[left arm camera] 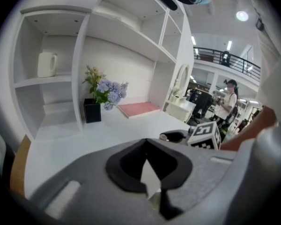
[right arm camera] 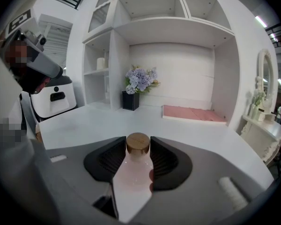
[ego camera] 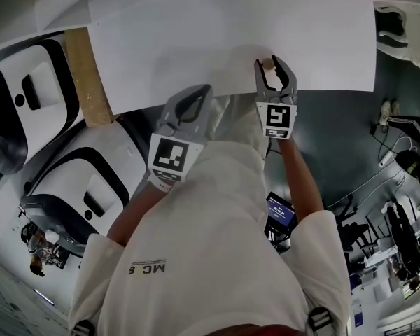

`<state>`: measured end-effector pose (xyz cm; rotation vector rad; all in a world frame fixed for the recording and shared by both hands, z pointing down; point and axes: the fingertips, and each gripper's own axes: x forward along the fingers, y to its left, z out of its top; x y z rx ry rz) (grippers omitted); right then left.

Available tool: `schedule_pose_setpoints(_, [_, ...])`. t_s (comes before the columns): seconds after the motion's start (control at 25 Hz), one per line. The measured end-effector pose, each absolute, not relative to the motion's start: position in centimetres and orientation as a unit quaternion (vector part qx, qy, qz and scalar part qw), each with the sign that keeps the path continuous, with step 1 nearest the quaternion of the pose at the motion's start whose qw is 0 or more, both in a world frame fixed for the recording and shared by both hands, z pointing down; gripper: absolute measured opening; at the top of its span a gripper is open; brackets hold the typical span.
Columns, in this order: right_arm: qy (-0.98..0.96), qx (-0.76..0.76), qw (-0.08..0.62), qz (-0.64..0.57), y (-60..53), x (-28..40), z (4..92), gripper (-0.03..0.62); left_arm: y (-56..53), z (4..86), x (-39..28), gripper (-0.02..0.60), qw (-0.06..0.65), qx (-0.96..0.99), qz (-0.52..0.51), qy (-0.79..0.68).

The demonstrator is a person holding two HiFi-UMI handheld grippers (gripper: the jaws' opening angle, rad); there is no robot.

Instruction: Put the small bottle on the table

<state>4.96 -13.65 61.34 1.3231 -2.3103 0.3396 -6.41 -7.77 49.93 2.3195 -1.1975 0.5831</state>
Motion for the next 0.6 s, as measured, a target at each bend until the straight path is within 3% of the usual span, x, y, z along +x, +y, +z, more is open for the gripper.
schedule_pose_setpoints(0.44, [-0.847,0.474,0.215,0.104,-13.8,4.5,56.8,0.189,-7.6,48.4,-6.3,0.002,0.222,0.853,0.191,-0.432])
schedule_pose_setpoints(0.6, [-0.85,0.48,0.198,0.092,-13.3,4.4,53.6,0.113,-7.7,46.8,-7.0,0.002,0.211,0.856,0.179,-0.437])
